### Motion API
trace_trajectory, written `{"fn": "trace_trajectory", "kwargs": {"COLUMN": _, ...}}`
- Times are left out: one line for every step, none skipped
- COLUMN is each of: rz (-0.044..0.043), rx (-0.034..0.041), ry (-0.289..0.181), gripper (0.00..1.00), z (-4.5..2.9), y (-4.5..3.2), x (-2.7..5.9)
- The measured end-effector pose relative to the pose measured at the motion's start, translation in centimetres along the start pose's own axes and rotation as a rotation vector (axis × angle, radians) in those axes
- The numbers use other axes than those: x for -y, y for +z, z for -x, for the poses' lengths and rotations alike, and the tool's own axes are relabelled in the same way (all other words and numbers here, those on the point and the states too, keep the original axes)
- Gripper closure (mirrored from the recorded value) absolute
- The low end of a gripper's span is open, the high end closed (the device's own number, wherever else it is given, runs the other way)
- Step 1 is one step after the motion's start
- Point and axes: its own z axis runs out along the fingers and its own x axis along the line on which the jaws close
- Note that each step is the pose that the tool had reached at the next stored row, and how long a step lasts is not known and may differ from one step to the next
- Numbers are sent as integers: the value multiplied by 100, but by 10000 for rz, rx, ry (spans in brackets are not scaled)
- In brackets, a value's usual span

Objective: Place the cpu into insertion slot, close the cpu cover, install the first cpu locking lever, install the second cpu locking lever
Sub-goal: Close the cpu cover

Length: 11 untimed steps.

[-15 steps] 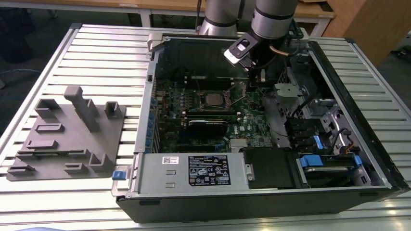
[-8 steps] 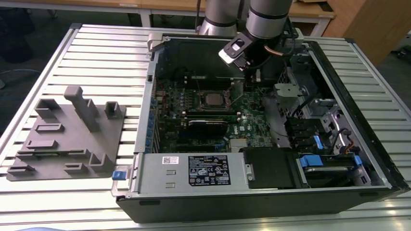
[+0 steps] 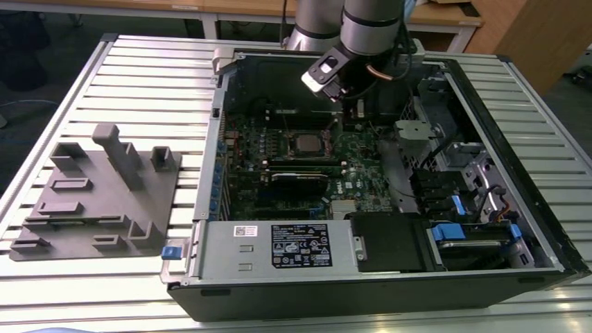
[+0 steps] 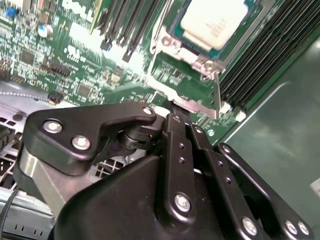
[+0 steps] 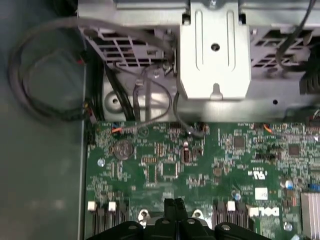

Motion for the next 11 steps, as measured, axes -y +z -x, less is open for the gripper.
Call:
{"fn": "trace_trajectory", "kwargs": {"rz": 30, "rx": -1, "ry": 2, "gripper": 89, "z": 0, "y": -2, "x": 29}}
{"fn": "trace_trajectory", "kwargs": {"rz": 56, "rx": -2, "ry": 1, "gripper": 89, "z": 1, "y": -4, "x": 56}}
{"fn": "trace_trajectory", "kwargs": {"rz": 81, "rx": -1, "ry": 0, "gripper": 89, "z": 1, "y": -6, "x": 83}}
{"fn": "trace_trajectory", "kwargs": {"rz": 104, "rx": 0, "ry": 0, "gripper": 89, "z": 1, "y": -8, "x": 108}}
{"fn": "trace_trajectory", "kwargs": {"rz": 124, "rx": 0, "ry": 1, "gripper": 89, "z": 2, "y": -10, "x": 134}}
{"fn": "trace_trajectory", "kwargs": {"rz": 141, "rx": -1, "ry": 1, "gripper": 89, "z": 2, "y": -11, "x": 155}}
{"fn": "trace_trajectory", "kwargs": {"rz": 155, "rx": 1, "ry": 0, "gripper": 89, "z": 2, "y": -12, "x": 175}}
{"fn": "trace_trajectory", "kwargs": {"rz": 165, "rx": 1, "ry": 0, "gripper": 89, "z": 2, "y": -14, "x": 192}}
{"fn": "trace_trajectory", "kwargs": {"rz": 174, "rx": 1, "ry": 0, "gripper": 89, "z": 3, "y": -15, "x": 207}}
{"fn": "trace_trajectory", "kwargs": {"rz": 182, "rx": 0, "ry": 0, "gripper": 89, "z": 3, "y": -15, "x": 221}}
{"fn": "trace_trajectory", "kwargs": {"rz": 188, "rx": 0, "ry": 1, "gripper": 89, "z": 3, "y": -16, "x": 235}}
